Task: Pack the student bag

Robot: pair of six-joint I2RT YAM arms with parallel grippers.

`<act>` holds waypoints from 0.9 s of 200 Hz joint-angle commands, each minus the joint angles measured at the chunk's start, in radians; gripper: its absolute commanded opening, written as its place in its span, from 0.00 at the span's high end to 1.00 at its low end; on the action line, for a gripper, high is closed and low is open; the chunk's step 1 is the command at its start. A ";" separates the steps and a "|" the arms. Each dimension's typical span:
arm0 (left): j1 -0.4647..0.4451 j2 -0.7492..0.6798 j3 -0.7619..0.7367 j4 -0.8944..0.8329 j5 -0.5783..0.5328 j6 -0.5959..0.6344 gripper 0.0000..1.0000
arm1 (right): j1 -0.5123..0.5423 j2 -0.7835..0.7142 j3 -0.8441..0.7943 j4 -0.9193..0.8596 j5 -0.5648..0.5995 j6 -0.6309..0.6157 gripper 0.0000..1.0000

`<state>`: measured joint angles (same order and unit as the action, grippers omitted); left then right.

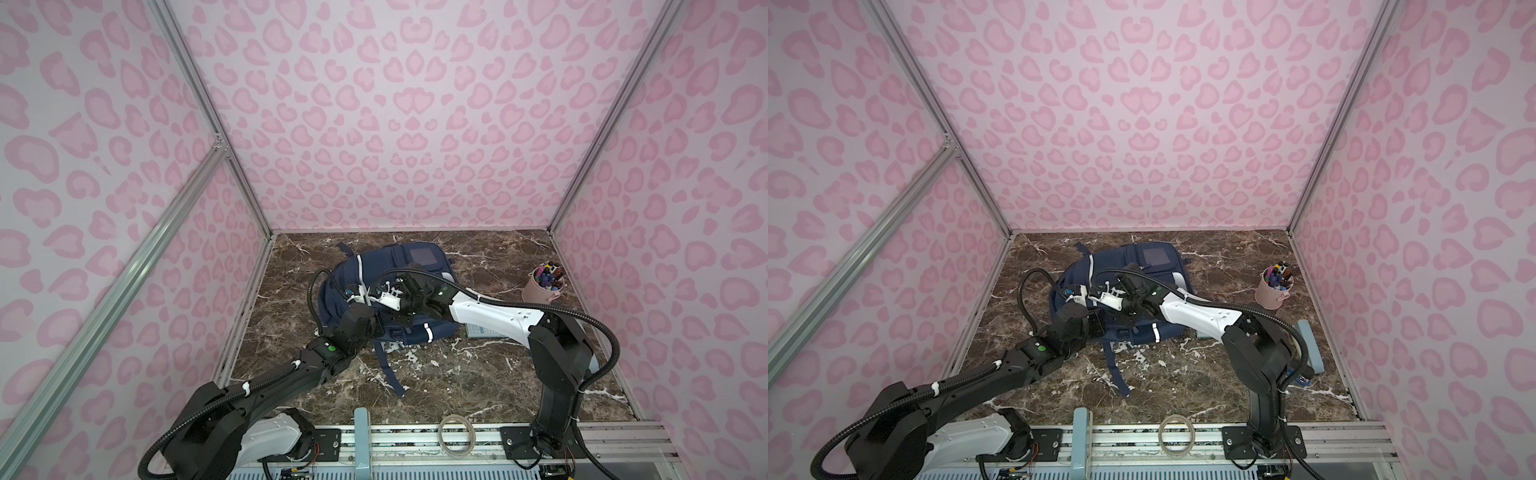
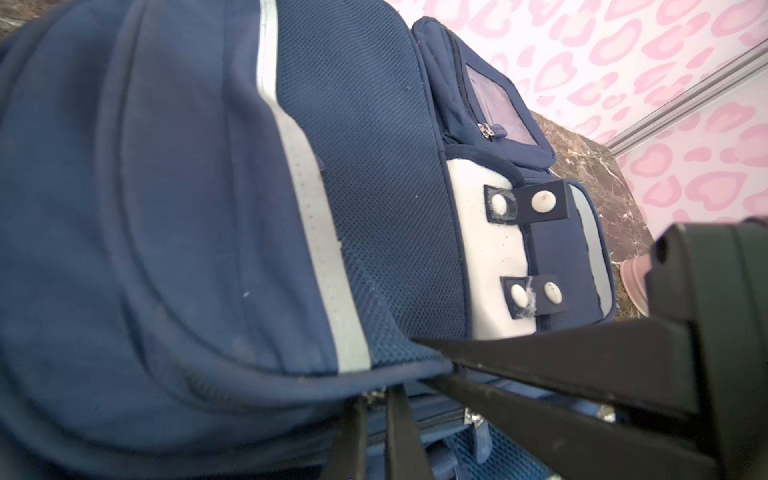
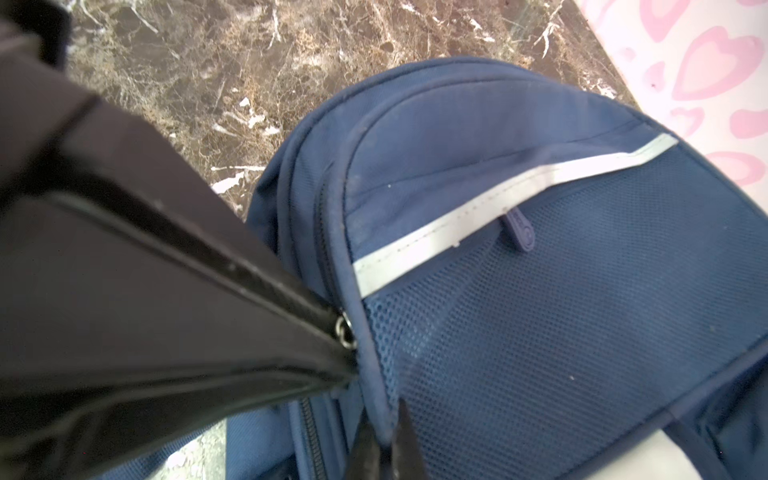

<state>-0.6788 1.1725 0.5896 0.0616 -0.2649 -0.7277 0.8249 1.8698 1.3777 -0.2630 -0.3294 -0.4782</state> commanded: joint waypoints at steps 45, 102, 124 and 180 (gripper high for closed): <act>0.086 -0.125 -0.010 -0.240 -0.014 0.041 0.97 | -0.006 -0.006 -0.006 -0.032 -0.006 0.004 1.00; 0.300 -0.147 0.015 -0.267 0.063 0.145 0.97 | -0.004 -0.052 -0.036 -0.072 0.031 -0.055 1.00; 0.301 -0.168 0.024 -0.257 0.117 0.187 0.97 | -0.006 -0.066 -0.062 -0.055 0.059 -0.074 1.00; 0.245 -0.229 -0.062 -0.102 0.268 0.290 0.73 | 0.005 -0.079 -0.077 -0.036 0.074 -0.082 1.00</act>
<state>-0.4328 0.9520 0.5335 -0.1303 -0.0277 -0.5114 0.8284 1.7931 1.3087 -0.2996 -0.2665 -0.5514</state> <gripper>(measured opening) 0.157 0.058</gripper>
